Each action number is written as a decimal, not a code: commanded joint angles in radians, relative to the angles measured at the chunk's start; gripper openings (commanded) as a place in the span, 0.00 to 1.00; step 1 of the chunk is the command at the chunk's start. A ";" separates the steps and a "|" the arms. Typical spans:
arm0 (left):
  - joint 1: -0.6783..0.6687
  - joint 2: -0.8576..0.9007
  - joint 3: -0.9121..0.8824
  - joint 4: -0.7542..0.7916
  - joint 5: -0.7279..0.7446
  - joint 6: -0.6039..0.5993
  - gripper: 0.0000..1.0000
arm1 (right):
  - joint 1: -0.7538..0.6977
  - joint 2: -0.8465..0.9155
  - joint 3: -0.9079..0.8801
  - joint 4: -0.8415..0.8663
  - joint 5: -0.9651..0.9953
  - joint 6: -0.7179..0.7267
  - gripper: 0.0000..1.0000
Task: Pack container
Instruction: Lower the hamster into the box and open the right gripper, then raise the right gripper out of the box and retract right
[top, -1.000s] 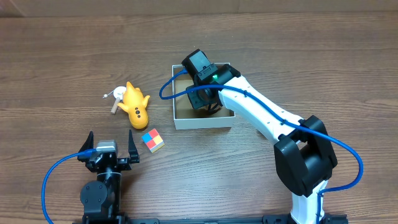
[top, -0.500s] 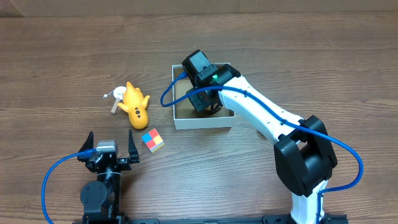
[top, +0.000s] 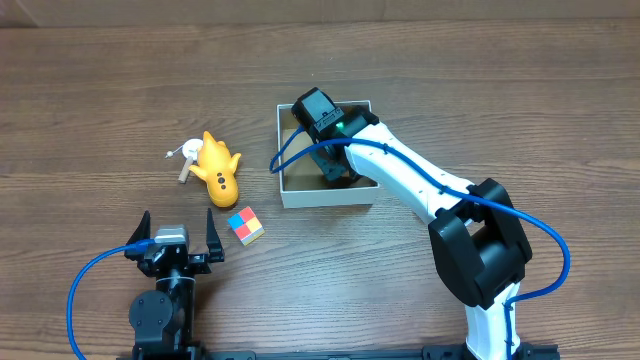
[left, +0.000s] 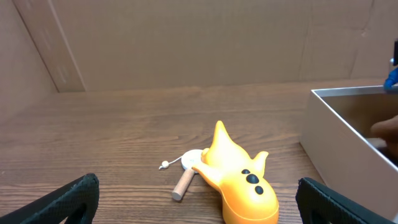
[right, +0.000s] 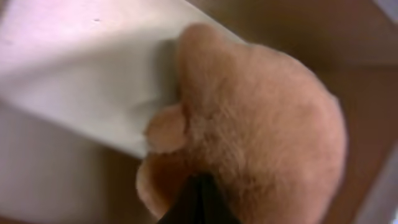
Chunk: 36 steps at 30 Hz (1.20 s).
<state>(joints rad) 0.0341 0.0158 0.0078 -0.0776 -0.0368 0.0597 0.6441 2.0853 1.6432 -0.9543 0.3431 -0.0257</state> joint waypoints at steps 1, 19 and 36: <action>-0.004 -0.010 -0.003 0.003 0.008 0.016 1.00 | 0.003 0.003 0.002 -0.013 0.141 0.027 0.04; -0.004 -0.010 -0.003 0.003 0.009 0.015 1.00 | 0.029 0.002 0.087 0.002 -0.166 0.056 0.16; -0.004 -0.010 -0.003 0.003 0.009 0.015 1.00 | -0.154 -0.150 0.341 -0.331 -0.109 0.286 0.35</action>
<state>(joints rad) 0.0341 0.0158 0.0078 -0.0776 -0.0368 0.0597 0.5900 2.0079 1.9495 -1.2430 0.2024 0.1890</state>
